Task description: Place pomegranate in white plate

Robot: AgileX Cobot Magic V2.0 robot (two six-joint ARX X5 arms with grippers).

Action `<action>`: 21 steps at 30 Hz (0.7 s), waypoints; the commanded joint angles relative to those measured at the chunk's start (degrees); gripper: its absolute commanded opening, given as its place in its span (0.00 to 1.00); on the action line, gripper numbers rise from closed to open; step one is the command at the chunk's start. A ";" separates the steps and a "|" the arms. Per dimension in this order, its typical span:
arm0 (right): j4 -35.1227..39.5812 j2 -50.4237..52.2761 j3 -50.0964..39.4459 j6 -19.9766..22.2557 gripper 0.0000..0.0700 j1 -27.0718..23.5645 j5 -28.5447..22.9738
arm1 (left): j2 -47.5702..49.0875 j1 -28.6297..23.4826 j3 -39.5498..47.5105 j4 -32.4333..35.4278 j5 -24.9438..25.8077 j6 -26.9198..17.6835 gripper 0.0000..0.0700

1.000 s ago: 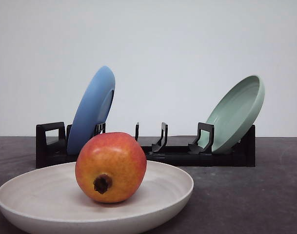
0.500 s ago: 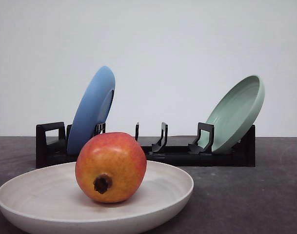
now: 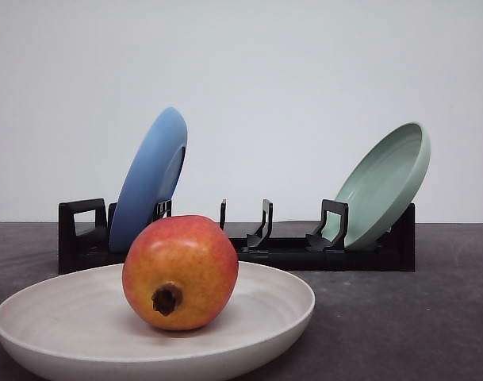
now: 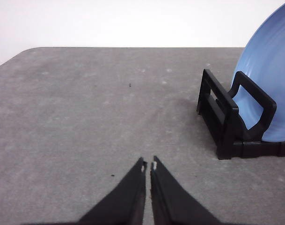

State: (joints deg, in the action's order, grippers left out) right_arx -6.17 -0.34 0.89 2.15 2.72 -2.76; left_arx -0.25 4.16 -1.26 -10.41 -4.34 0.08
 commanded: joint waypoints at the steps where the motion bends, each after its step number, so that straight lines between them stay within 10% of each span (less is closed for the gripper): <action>1: 0.61 0.13 -0.20 0.00 0.07 0.15 -0.09 | 0.07 0.09 0.57 -0.26 0.11 0.46 0.00; 21: 0.61 0.13 -0.20 0.00 0.07 0.15 -0.09 | 0.07 0.09 0.57 -0.26 0.11 0.46 0.00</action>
State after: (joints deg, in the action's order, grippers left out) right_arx -6.17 -0.34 0.89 2.15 2.72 -2.76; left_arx -0.25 4.16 -1.26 -10.41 -4.34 0.08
